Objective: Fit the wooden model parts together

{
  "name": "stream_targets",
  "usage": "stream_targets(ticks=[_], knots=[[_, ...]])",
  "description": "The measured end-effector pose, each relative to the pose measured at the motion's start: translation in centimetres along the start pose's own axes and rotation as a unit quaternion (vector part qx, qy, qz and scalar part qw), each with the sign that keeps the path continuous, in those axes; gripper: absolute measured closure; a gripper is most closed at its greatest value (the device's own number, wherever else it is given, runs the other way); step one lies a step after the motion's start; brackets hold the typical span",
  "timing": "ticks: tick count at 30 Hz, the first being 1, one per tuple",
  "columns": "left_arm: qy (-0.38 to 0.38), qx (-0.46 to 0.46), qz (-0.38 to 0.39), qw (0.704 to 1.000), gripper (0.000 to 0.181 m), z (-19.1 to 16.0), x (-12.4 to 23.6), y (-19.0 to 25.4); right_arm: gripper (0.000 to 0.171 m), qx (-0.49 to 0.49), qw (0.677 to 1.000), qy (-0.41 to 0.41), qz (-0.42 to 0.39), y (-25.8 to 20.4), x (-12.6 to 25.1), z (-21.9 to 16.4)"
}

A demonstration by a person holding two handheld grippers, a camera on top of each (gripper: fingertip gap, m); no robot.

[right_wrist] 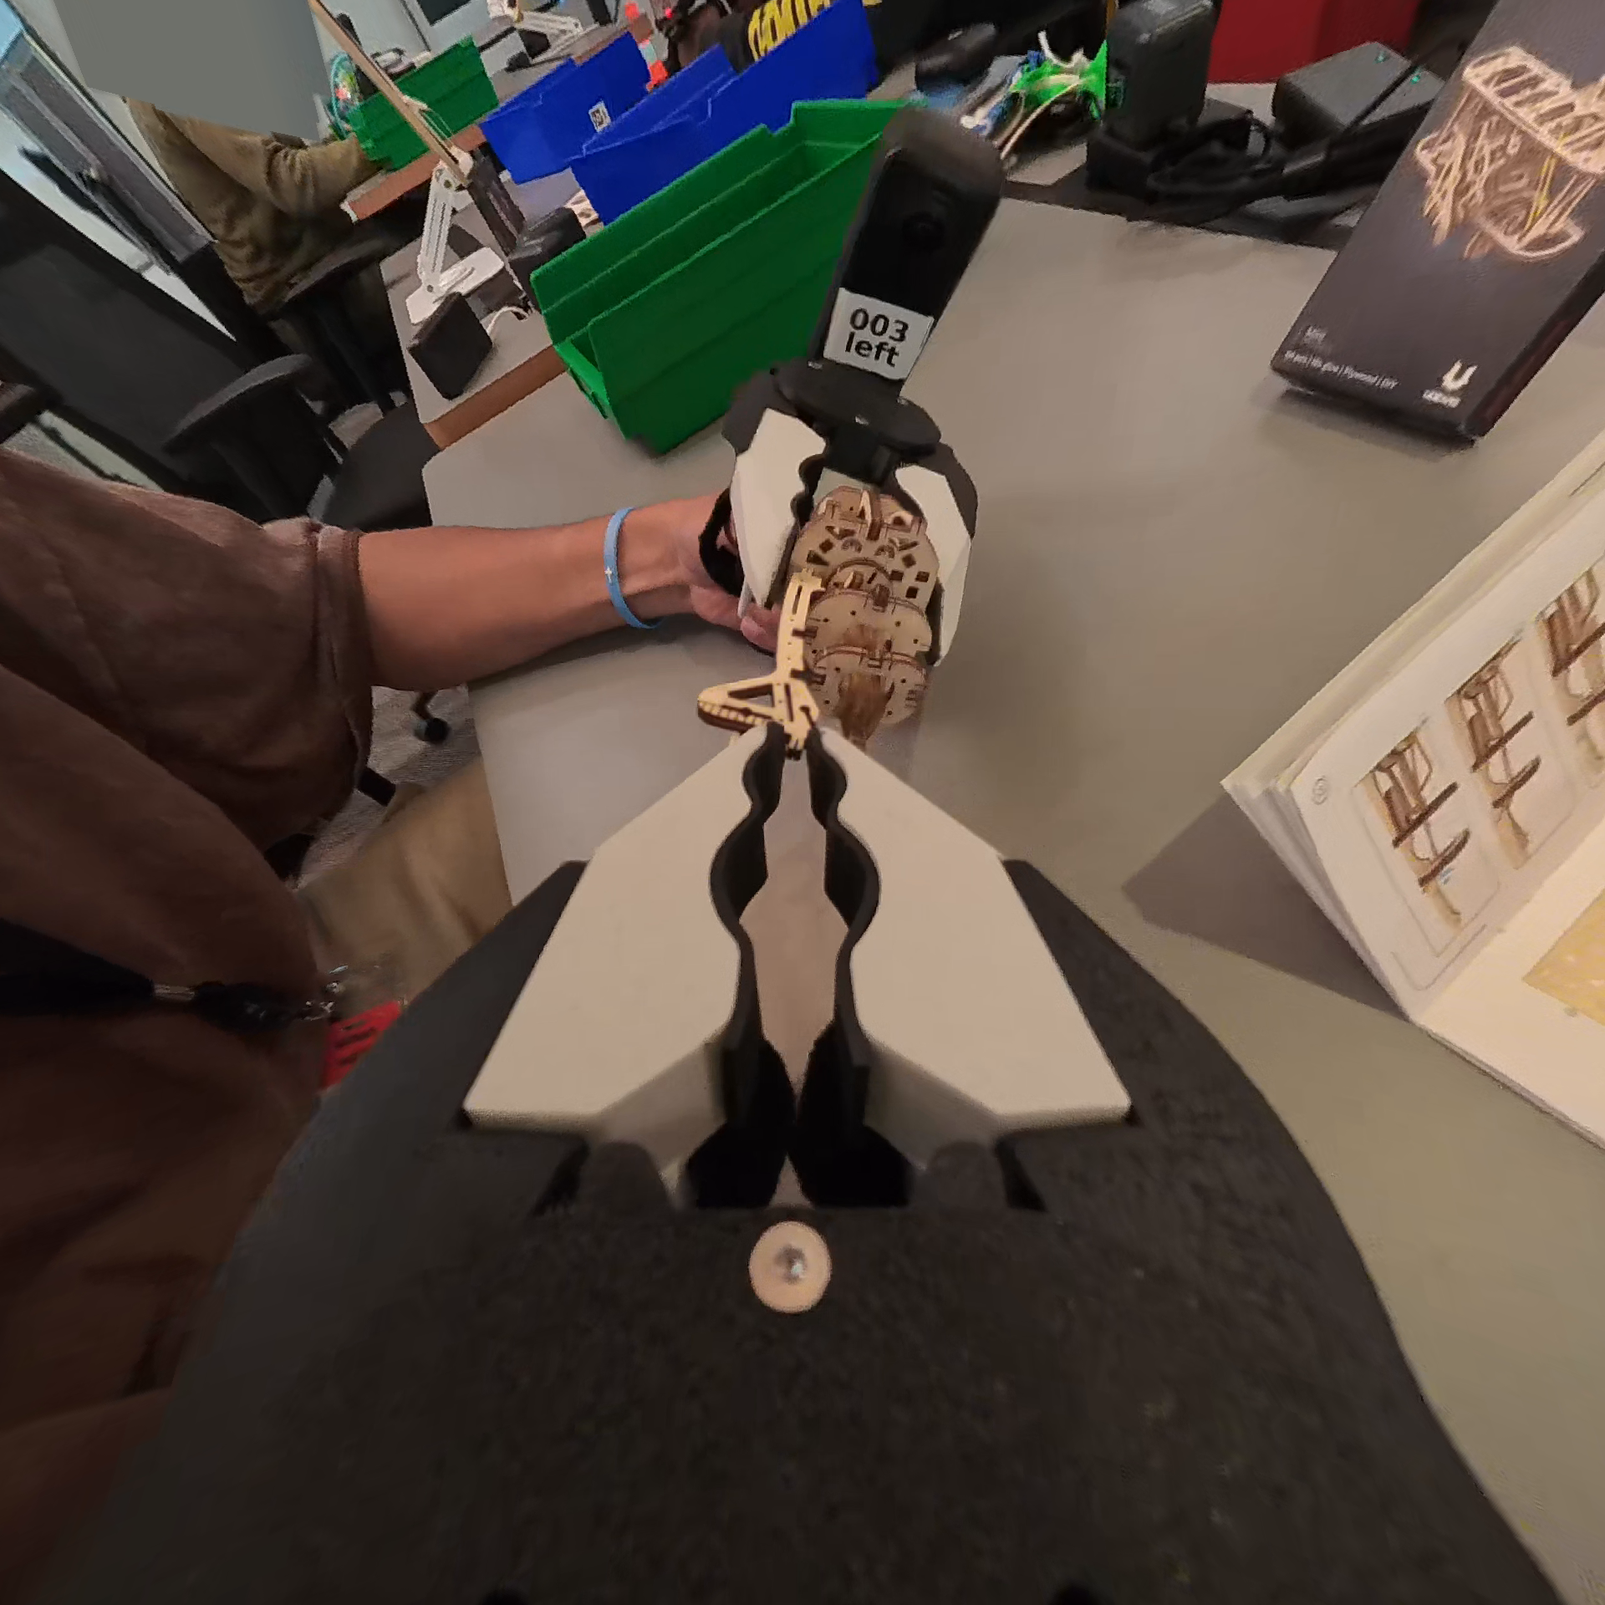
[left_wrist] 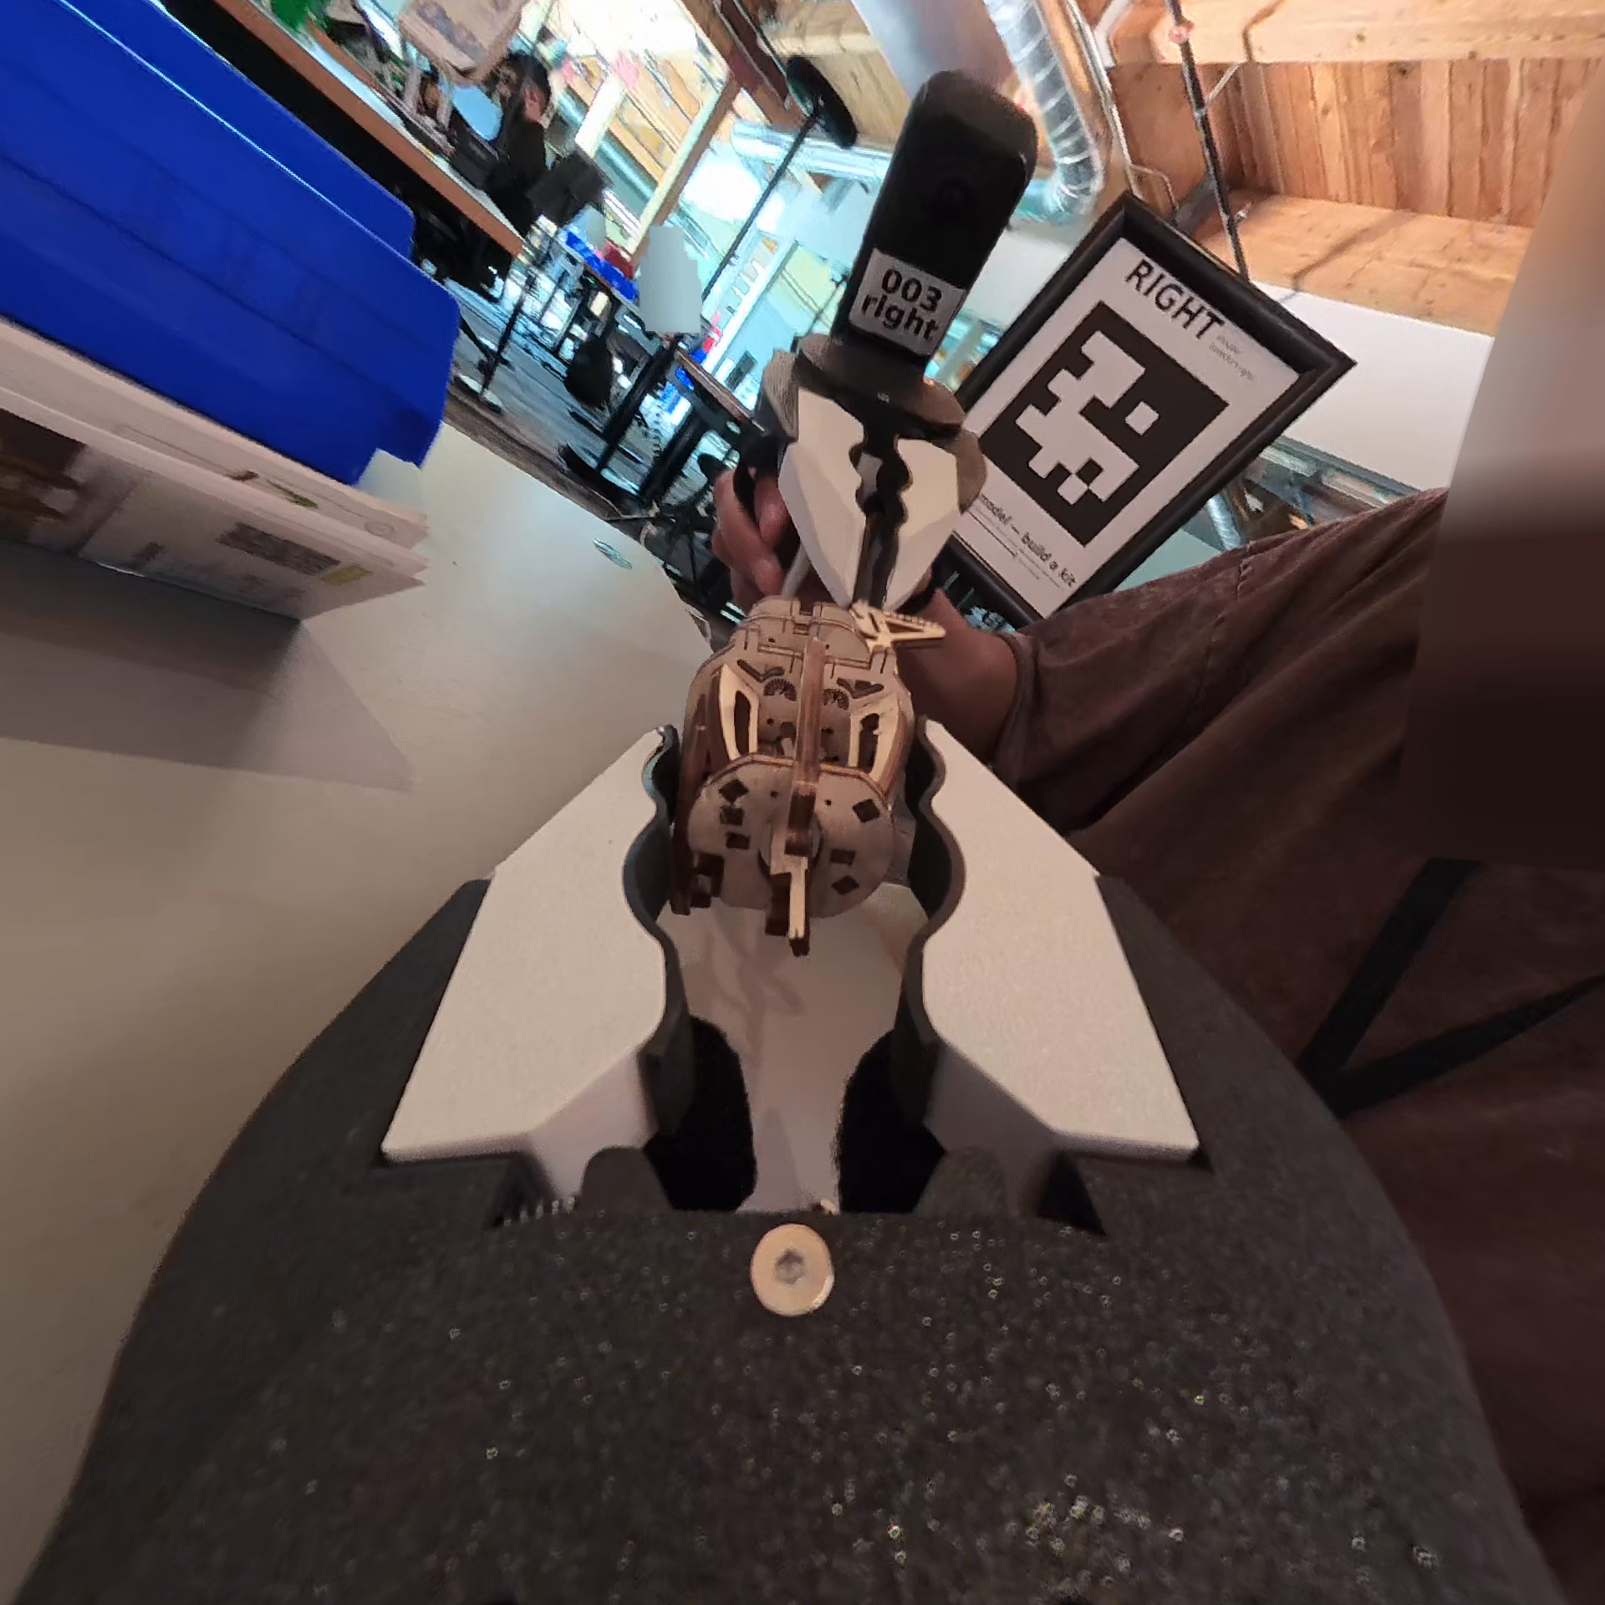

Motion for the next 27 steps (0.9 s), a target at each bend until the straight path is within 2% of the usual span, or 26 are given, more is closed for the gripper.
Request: stream_targets(ticks=[9,27], knots=[[0.007,0.002,0.009,1.000,0.133,0.14,0.10,-0.25,0.168,-0.046,0.998,0.039,0.005,0.62,0.01,0.05],[0.003,0.005,0.017,1.000,0.133,0.01,0.07,-0.49,0.168,-0.069,0.996,0.053,0.021,1.00,-0.05,-0.39]])
Point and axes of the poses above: each gripper's, where its closed fingertips meet, x back along the fingers, z out of its top, y = z × x across the jaws, the point moved 2 cm from there along x, back along the fingers, and after that the axes turned 6 degrees about z, right-handed, at the moved point
